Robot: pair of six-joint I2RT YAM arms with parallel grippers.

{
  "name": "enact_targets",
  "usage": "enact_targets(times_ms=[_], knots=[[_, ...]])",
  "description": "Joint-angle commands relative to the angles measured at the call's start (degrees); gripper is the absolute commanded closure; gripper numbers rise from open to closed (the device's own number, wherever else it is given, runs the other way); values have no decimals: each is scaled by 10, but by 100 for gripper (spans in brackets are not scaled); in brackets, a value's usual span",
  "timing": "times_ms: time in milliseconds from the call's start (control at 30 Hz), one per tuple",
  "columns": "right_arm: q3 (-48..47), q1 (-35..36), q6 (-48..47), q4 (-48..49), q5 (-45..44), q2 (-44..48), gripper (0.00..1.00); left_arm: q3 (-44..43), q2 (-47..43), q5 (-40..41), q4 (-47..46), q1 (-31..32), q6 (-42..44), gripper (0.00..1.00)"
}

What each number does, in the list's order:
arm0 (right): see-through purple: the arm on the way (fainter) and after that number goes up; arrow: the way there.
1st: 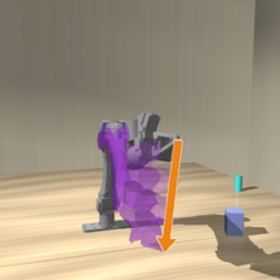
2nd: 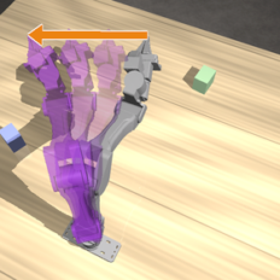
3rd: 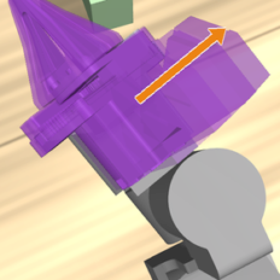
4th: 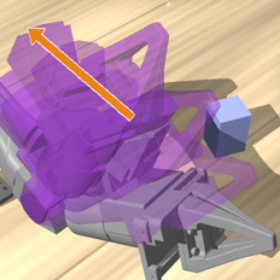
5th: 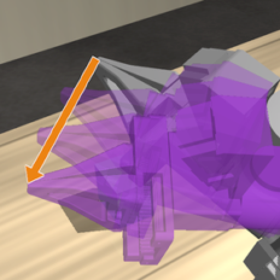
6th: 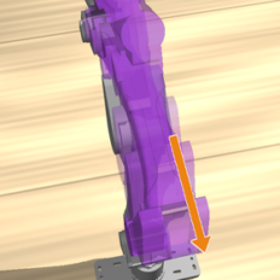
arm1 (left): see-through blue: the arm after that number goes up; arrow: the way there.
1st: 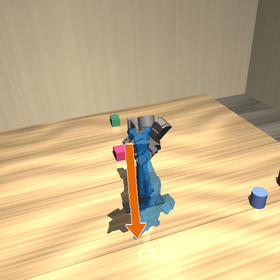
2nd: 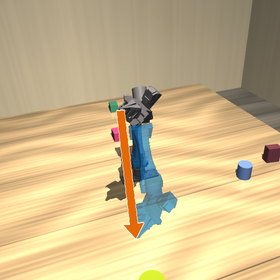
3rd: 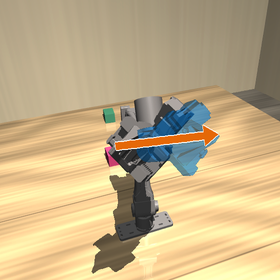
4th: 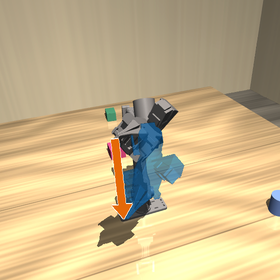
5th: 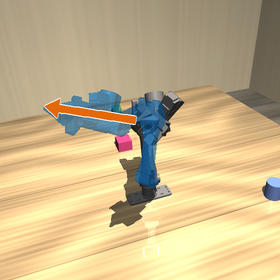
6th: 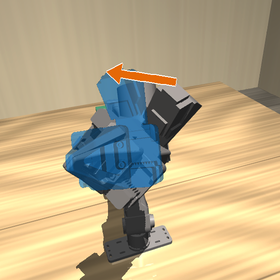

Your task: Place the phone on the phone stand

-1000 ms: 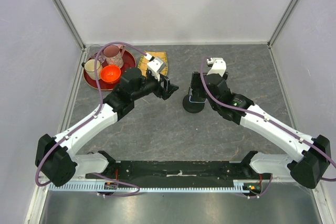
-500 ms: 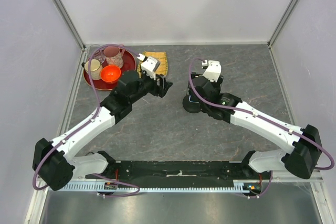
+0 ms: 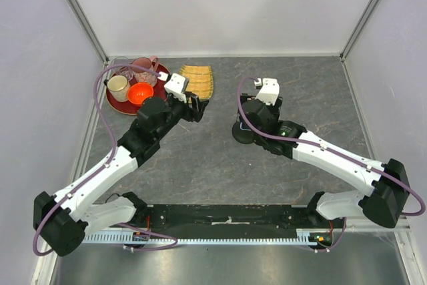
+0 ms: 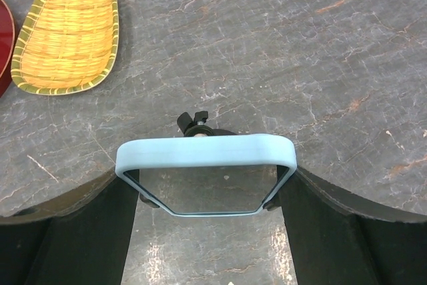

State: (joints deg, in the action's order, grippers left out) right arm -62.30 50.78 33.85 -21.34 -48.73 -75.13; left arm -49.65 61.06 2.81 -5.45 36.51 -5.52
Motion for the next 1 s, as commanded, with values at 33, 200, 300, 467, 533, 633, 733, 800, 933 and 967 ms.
enact_targets(times_ms=[33,200,300,467,533,633,733,800,933,967], knots=[[36,2,-90,89,43,51,100,31,-52,44,-79,2,-12,29],[49,1,-202,119,166,76,100,38,-60,53,-85,2,-11,29],[50,1,-246,127,236,87,100,37,-60,52,-85,2,-10,29],[24,0,-365,100,385,87,100,38,-63,56,-85,2,-7,29],[22,0,-388,96,456,92,100,40,-66,62,-88,2,-5,29],[14,1,-432,75,537,102,100,39,-65,62,-88,2,-5,29],[2,1,-457,54,593,108,100,40,-67,62,-89,2,-4,29],[-7,1,-476,43,621,110,100,41,-66,64,-89,2,-4,29],[-36,0,-492,5,694,107,100,39,-63,60,-88,2,-3,29],[-41,0,-502,-4,716,104,100,40,-63,62,-89,2,-2,29]])
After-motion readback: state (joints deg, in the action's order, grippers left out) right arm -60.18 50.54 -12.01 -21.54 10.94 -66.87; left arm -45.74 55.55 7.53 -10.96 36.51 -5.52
